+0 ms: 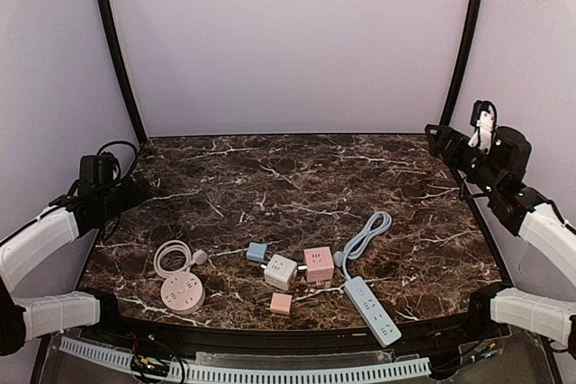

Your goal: Insert the plug

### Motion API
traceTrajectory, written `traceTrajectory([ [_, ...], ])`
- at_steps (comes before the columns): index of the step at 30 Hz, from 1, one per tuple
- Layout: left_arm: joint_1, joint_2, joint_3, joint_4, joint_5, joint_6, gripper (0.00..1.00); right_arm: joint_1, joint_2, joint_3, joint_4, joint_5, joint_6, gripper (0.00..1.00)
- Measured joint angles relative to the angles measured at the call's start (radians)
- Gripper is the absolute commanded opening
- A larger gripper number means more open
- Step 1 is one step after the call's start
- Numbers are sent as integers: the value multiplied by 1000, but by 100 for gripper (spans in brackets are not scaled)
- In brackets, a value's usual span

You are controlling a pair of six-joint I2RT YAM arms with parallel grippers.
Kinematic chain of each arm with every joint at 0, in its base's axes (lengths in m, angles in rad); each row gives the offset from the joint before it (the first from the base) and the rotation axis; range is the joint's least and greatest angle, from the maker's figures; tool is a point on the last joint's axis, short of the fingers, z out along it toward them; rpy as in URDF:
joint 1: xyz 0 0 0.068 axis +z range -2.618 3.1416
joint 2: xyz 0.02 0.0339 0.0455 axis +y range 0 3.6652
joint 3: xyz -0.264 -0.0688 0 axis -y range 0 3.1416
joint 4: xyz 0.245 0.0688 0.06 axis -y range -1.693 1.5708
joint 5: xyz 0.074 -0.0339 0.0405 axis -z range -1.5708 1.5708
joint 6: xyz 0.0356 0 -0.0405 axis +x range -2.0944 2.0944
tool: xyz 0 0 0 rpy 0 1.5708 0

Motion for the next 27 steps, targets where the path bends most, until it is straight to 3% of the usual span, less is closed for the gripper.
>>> traceTrajectory([
  [12, -169, -66, 0, -59, 40, 13, 100, 13, -8, 30, -185, 21, 38, 99],
  [27, -458, 48, 2, -28, 163, 53, 95, 147, 102, 57, -316, -79, 43, 99],
])
